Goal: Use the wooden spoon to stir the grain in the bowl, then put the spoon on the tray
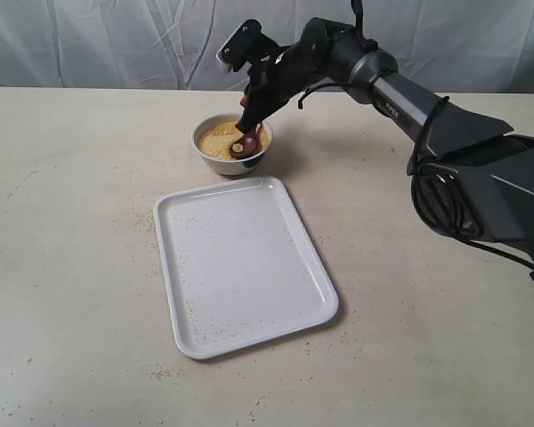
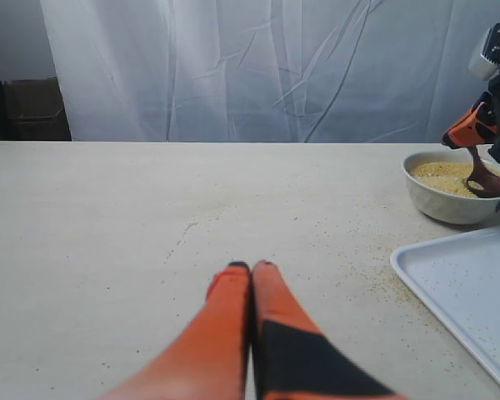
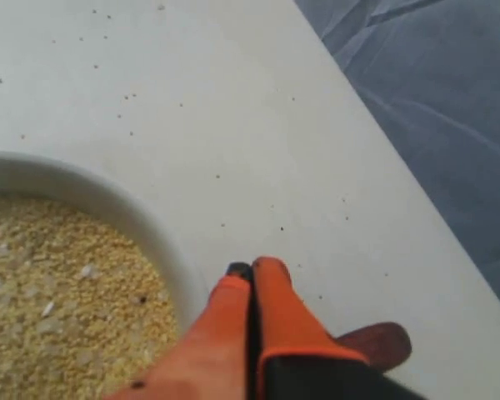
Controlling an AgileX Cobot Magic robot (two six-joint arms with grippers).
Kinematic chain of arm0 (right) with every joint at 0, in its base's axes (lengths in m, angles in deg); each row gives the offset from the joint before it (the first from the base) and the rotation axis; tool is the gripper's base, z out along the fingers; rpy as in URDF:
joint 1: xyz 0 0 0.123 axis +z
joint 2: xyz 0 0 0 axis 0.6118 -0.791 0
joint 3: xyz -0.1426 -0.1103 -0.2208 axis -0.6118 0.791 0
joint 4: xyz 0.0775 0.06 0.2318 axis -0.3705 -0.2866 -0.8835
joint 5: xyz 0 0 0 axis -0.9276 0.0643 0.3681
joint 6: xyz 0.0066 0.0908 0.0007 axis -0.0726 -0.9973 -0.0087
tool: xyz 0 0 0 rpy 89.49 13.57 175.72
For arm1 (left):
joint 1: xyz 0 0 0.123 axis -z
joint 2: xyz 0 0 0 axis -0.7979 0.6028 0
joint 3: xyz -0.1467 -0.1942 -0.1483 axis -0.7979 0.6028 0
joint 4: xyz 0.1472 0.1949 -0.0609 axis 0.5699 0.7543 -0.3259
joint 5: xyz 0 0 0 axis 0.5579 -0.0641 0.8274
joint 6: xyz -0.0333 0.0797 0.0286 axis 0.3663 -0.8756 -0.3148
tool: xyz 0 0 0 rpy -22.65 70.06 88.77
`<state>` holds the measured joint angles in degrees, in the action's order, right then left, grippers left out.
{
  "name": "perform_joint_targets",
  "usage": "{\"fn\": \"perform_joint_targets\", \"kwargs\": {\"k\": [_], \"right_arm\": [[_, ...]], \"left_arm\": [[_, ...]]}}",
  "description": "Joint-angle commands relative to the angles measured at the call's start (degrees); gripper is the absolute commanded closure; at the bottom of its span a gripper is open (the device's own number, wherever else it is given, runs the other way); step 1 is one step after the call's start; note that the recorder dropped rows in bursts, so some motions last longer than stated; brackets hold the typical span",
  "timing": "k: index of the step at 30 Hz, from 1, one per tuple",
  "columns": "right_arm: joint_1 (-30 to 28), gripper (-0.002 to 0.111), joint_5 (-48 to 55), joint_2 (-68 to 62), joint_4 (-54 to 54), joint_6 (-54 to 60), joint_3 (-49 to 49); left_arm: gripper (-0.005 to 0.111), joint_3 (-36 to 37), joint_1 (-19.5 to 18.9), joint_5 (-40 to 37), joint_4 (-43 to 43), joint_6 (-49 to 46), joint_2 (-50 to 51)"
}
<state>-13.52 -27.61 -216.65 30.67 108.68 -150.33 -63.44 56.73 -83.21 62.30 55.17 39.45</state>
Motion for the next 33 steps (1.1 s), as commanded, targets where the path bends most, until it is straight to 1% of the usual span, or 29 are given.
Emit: {"fn": "perform_joint_targets", "kwargs": {"k": [1, 6, 13, 18, 21, 25, 27, 30, 33], "right_arm": [[-0.2, 0.109, 1.9, 1.3, 5.0, -4.1, -0.3], [-0.2, 0.109, 2.4, 1.9, 6.7, -13.3, -0.3], [-1.4, 0.109, 3.3, 5.0, 3.4, -14.8, -0.3], [-4.1, 0.109, 3.2, 4.7, -5.4, -15.0, -0.3], [-5.4, 0.109, 3.3, 3.6, -11.4, -18.7, -0.3], [-8.3, 0.109, 4.6, 2.5, -23.9, -21.0, -0.3], [-10.2, 0.109, 5.8, 2.4, -28.1, -24.1, -0.3], [-13.0, 0.109, 7.1, 2.0, -29.8, -32.7, -0.3], [-15.7, 0.109, 10.4, 0.3, -34.6, -37.1, -0.3]], "left_arm": [[0.107, 0.3, -0.2, 0.3, 0.0, 0.0, -0.3], [0.107, 0.3, -0.2, 0.3, 0.0, 0.0, -0.3], [0.107, 0.3, -0.2, 0.3, 0.0, 0.0, -0.3], [0.107, 0.3, -0.2, 0.3, 0.0, 0.0, -0.3], [0.107, 0.3, -0.2, 0.3, 0.0, 0.0, -0.3], [0.107, 0.3, -0.2, 0.3, 0.0, 0.0, -0.3], [0.107, 0.3, -0.2, 0.3, 0.0, 0.0, -0.3], [0.107, 0.3, -0.2, 0.3, 0.0, 0.0, -0.3], [0.107, 0.3, -0.2, 0.3, 0.0, 0.0, -0.3]]}}
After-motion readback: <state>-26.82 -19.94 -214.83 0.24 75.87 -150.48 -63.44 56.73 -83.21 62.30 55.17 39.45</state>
